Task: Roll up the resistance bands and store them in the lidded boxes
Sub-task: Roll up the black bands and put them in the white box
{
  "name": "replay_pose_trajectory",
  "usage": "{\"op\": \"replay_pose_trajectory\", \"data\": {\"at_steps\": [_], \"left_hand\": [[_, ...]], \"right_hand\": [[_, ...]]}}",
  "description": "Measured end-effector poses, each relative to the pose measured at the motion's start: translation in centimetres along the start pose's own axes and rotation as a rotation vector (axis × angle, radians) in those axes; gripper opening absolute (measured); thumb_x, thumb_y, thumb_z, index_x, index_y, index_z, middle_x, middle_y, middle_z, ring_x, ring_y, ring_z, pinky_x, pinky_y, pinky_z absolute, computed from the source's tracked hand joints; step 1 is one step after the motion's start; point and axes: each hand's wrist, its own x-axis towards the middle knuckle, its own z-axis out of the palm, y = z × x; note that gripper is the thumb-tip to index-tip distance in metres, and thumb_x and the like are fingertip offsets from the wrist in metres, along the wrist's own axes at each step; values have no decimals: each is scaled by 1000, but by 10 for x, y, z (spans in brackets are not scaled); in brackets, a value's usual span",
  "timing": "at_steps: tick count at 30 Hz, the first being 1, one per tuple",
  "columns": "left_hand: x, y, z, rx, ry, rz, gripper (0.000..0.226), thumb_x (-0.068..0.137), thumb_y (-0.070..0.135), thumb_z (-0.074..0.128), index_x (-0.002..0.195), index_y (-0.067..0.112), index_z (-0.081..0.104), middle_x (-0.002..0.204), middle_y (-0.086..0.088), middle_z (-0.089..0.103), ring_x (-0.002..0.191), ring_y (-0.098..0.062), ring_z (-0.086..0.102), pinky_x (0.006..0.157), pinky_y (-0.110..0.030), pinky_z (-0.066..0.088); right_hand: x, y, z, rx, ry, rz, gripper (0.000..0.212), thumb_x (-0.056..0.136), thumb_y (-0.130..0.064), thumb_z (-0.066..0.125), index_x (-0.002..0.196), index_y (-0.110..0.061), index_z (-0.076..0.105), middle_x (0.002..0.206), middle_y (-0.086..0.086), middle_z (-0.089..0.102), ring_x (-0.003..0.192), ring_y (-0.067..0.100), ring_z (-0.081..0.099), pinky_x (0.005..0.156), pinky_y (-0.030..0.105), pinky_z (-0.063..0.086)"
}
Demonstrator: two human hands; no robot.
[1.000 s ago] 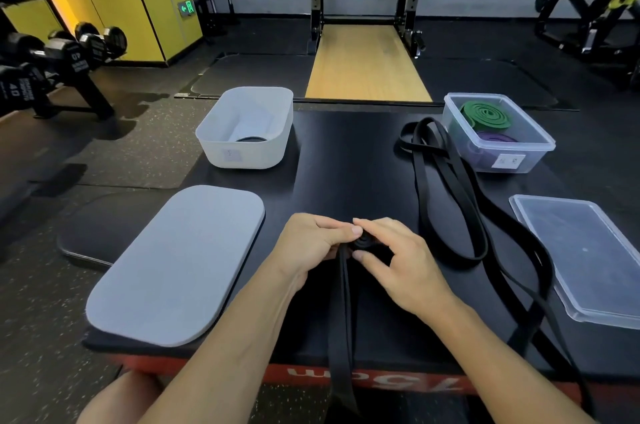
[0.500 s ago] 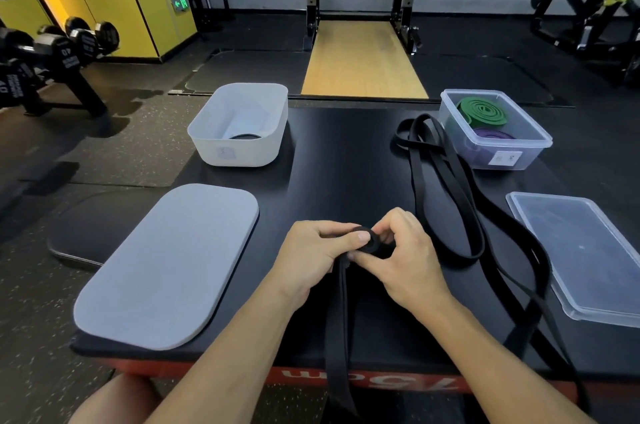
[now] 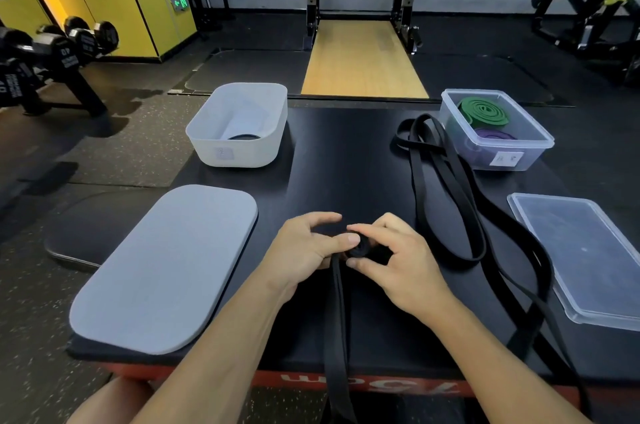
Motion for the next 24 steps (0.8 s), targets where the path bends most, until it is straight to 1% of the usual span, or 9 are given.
{"op": "replay_pose_trajectory", "data": {"at_steps": [2, 4, 5, 8, 11, 13, 16, 20, 24], "left_hand": [[0, -1, 2, 48, 24, 30, 29, 83, 33, 88, 107, 23, 74, 90, -4, 81, 86, -15, 76, 76, -32, 59], [-2, -3, 5, 73, 26, 79, 15, 86, 34, 85, 93, 23, 79, 89, -3, 80, 87, -20, 74, 85, -40, 60], [-4, -3, 5, 75, 23, 98, 10, 88, 34, 83, 91, 25, 81, 91, 0, 81, 89, -17, 75, 87, -38, 60], [-14, -3, 8, 79, -31, 136, 13, 94, 28, 77, 104, 25, 84, 100, 9, 81, 97, -3, 74, 86, -21, 56], [-16, -4, 9, 112, -60, 113, 19, 93, 30, 78, 111, 27, 82, 104, 11, 80, 100, -1, 73, 88, -21, 55], [-13, -3, 6, 157, -70, 85, 21, 92, 31, 79, 113, 27, 81, 103, 11, 80, 97, -1, 73, 86, -23, 53], [-7, 3, 1, 148, -101, 30, 19, 94, 25, 77, 112, 22, 82, 102, 3, 81, 99, -14, 76, 93, -37, 61], [-4, 4, -5, 127, -125, -1, 17, 92, 28, 80, 109, 29, 80, 105, -3, 81, 105, -24, 75, 103, -50, 57], [0, 2, -7, 77, -95, -33, 26, 86, 29, 86, 101, 21, 65, 99, -15, 80, 87, -27, 76, 100, -50, 58]], "right_hand": [[-1, -2, -1, -19, 19, 23, 40, 73, -36, 91, 107, -37, 69, 95, -18, 54, 97, 8, 56, 83, 34, 51], [-2, -4, -1, -32, 19, 65, 40, 69, -44, 90, 95, -39, 60, 97, -20, 51, 96, 7, 54, 80, 29, 48], [-2, -5, -1, -34, 29, 81, 40, 66, -50, 87, 90, -40, 57, 96, -20, 50, 94, 7, 53, 77, 27, 46], [-1, -5, 0, -29, 86, 109, 45, 59, -62, 79, 78, -36, 48, 88, -15, 46, 81, 8, 49, 66, 24, 40], [-1, -2, 2, -99, 69, 72, 54, 58, -57, 86, 75, -33, 40, 84, -12, 42, 74, 9, 45, 59, 27, 38], [-1, -2, 3, -144, 34, 54, 58, 58, -55, 87, 77, -31, 38, 85, -11, 41, 76, 10, 45, 58, 33, 43], [0, -4, 1, -97, 5, 76, 54, 58, -58, 85, 85, -34, 45, 93, -12, 46, 84, 10, 52, 66, 39, 51], [-4, -6, -6, 55, -133, 14, 61, 74, -41, 81, 130, -44, 57, 116, -17, 54, 117, 10, 56, 96, 35, 52], [0, -2, -8, 63, -150, 1, 48, 80, -30, 79, 126, -37, 69, 108, -16, 58, 111, 12, 58, 96, 30, 49]]}}
